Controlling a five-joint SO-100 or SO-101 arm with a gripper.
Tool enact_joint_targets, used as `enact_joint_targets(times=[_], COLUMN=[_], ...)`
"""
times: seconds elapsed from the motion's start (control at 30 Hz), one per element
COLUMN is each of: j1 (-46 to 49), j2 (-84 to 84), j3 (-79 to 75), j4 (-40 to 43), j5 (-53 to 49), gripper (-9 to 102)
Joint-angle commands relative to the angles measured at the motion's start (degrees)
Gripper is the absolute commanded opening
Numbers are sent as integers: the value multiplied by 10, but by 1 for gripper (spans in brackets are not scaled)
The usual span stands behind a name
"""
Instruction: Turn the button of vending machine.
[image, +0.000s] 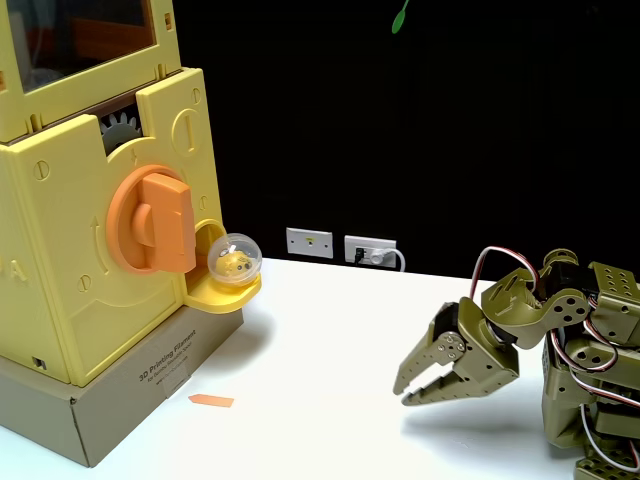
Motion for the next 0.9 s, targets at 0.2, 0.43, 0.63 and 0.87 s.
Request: enact_joint_targets(times=[0.2, 0.43, 0.63, 0.87], j1=[-11, -1, -1, -1], j2=[83, 83, 82, 82], j3=[23, 27, 26, 26], j4=[37, 23, 23, 23], j5=[8, 11, 11, 12], gripper=[0, 2, 0, -1])
